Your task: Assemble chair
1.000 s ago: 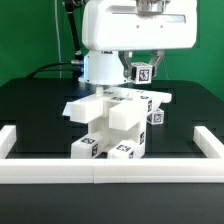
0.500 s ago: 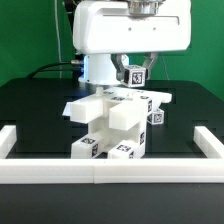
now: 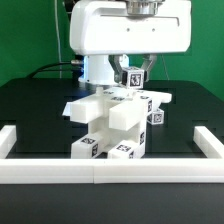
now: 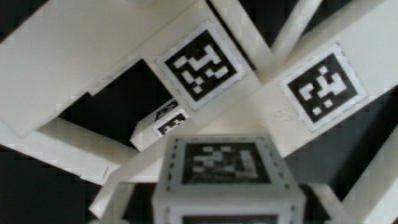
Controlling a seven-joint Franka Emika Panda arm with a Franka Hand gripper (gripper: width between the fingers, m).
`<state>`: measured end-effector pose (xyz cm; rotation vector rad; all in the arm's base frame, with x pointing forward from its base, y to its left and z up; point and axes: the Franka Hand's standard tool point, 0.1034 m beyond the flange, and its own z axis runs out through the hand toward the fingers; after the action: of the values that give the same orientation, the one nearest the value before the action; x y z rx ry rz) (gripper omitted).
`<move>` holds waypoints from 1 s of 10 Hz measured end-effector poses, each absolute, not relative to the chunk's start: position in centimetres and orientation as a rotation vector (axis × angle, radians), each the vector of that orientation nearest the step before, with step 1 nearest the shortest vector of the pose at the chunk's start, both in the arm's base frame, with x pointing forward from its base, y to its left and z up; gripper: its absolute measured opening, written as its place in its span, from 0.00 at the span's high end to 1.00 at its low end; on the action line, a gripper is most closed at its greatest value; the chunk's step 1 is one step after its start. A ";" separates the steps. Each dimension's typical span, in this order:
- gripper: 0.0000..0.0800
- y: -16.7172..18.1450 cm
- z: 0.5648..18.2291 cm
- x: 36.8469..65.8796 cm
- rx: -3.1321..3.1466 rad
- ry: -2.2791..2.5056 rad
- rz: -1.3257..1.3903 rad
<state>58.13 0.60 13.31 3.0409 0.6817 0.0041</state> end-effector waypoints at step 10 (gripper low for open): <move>0.66 1.5 12.2 57.5 3.055 0.623 -0.006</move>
Offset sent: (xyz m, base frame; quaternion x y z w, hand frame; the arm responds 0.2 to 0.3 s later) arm 0.0020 0.0159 -0.0031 0.0251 0.0052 0.0279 0.9993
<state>57.49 1.46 12.24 3.0552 0.6226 -0.0059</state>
